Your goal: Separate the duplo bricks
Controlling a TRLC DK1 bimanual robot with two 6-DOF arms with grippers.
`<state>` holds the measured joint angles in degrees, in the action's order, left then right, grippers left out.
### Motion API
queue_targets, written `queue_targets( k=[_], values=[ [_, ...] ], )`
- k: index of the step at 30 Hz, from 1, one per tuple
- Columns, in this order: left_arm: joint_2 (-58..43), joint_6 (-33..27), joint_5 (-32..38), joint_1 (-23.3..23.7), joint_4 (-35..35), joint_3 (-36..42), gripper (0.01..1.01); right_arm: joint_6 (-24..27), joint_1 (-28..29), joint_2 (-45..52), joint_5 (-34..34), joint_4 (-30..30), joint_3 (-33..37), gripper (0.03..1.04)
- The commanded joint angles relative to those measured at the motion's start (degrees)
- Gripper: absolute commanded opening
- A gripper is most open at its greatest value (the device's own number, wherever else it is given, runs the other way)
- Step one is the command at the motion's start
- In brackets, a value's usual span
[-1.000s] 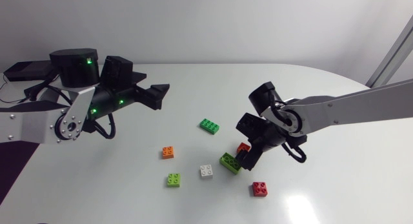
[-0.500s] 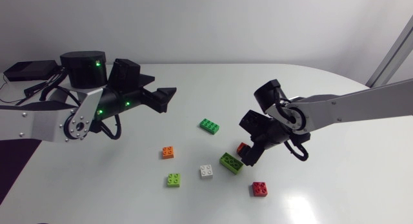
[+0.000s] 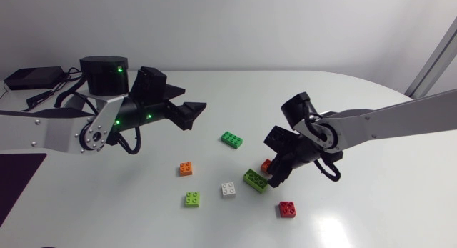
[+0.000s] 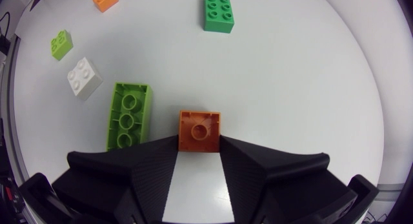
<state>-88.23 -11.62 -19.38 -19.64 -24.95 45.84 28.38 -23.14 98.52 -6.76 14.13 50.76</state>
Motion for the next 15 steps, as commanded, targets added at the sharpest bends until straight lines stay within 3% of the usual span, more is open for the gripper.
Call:
queue_targets(
  k=[1,8,15],
  values=[
    [-1.25,-1.22,-0.75,-0.66,0.25,1.79,0.984,1.41,0.46,1.41,-0.71,-0.33,-1.46,0.31],
    [-1.86,-2.09,-1.37,-1.37,0.25,1.62,0.984,1.41,0.99,-1.14,-3.08,0.90,-0.84,0.28],
    [-2.13,-4.73,-8.40,-2.86,0.43,0.30,0.980,1.33,4.50,-9.05,-11.78,3.89,0.48,0.28]
  ],
)
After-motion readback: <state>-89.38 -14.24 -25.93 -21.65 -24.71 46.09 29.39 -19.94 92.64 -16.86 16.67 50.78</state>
